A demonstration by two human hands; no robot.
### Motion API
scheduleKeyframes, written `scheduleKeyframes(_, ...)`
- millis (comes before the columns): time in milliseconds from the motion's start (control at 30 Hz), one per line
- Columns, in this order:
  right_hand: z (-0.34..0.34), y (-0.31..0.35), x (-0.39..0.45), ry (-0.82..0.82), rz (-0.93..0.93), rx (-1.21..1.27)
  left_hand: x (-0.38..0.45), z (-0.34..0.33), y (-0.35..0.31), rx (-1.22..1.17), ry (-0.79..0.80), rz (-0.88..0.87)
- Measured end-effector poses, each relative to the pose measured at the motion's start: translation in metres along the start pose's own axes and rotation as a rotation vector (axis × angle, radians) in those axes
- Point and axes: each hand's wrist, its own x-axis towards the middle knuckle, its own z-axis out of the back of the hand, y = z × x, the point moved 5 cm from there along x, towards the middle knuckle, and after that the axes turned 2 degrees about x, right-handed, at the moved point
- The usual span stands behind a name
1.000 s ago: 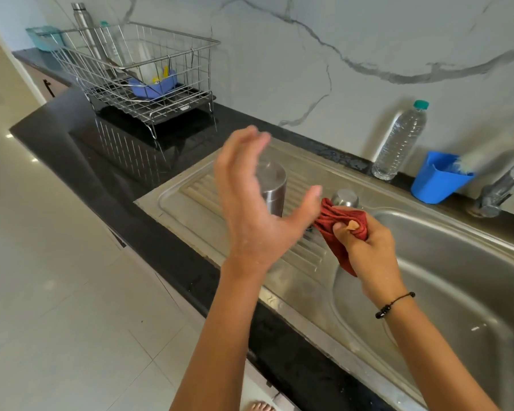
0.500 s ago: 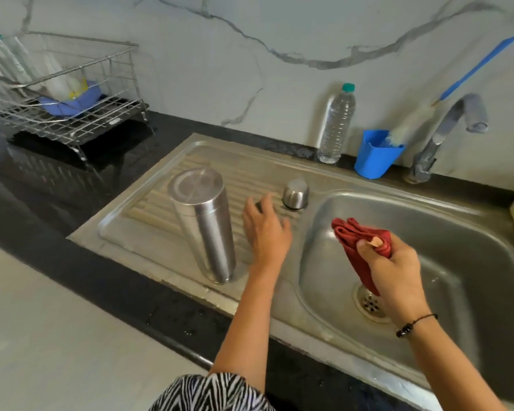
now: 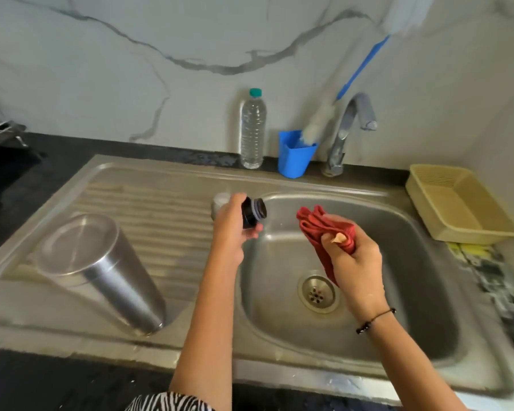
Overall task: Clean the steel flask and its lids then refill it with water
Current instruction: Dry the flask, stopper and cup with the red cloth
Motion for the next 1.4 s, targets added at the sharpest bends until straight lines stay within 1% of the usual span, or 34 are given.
scheduleKeyframes(100,0.000,0.032,0.011,-0.025,0.222,-0.053,-0.012,-0.031,-0.005,0.009,0.106,0.068)
scheduleKeyframes(167,-0.002,0.048,0.020,-0.085,0.364,-0.205,-0.017,-0.050,-0.006,0.056,0.174,0.098)
scheduleKeyframes(233,-0.009,0.059,0.024,-0.083,0.476,-0.329,-0.020,-0.065,-0.008,0.065,0.233,0.121)
scheduleKeyframes(333,-0.025,0.053,0.023,0.023,0.553,-0.421,-0.019,-0.076,0.002,-0.075,0.321,0.150)
scheduleKeyframes(400,-0.034,0.043,0.015,0.080,0.593,-0.503,-0.019,-0.069,0.015,-0.159,0.350,0.168)
scheduleKeyframes(500,-0.044,0.035,0.003,0.092,0.715,-0.618,-0.025,-0.060,0.035,-0.296,0.419,0.213)
scheduleKeyframes(533,-0.046,0.035,-0.001,0.083,0.746,-0.635,-0.030,-0.059,0.037,-0.300,0.452,0.227)
scheduleKeyframes(600,-0.046,0.036,-0.005,0.082,0.793,-0.657,-0.034,-0.057,0.040,-0.252,0.464,0.228)
scheduleKeyframes(700,-0.045,0.034,-0.004,0.154,0.818,-0.686,-0.031,-0.054,0.041,-0.245,0.460,0.279)
scheduleKeyframes(767,-0.044,0.034,-0.004,0.207,0.840,-0.726,-0.030,-0.053,0.041,-0.280,0.457,0.312)
scheduleKeyframes(867,-0.036,0.032,0.000,0.299,0.883,-0.773,-0.029,-0.050,0.040,-0.300,0.392,0.352)
scheduleKeyframes(933,-0.028,0.029,0.004,0.391,0.903,-0.792,-0.026,-0.047,0.042,-0.206,0.347,0.350)
scheduleKeyframes(1000,-0.019,0.028,0.009,0.442,0.880,-0.793,-0.024,-0.045,0.042,-0.075,0.331,0.315)
scheduleKeyframes(1067,-0.011,0.028,0.015,0.412,0.747,-0.685,-0.025,-0.046,0.041,-0.005,0.344,0.289)
scheduleKeyframes(1133,-0.007,0.033,0.020,0.306,0.619,-0.556,-0.030,-0.048,0.038,0.014,0.374,0.280)
scheduleKeyframes(1167,-0.009,0.036,0.019,0.264,0.599,-0.526,-0.031,-0.049,0.038,0.007,0.391,0.276)
scheduleKeyframes(1233,-0.022,0.041,0.012,0.270,0.649,-0.580,-0.030,-0.050,0.038,-0.063,0.409,0.262)
scheduleKeyframes(1300,-0.037,0.040,0.003,0.313,0.741,-0.715,-0.027,-0.049,0.037,-0.126,0.413,0.226)
scheduleKeyframes(1333,-0.041,0.037,0.001,0.324,0.755,-0.755,-0.026,-0.048,0.036,-0.129,0.409,0.204)
scheduleKeyframes(1400,-0.044,0.032,0.004,0.319,0.711,-0.762,-0.027,-0.045,0.033,-0.114,0.386,0.187)
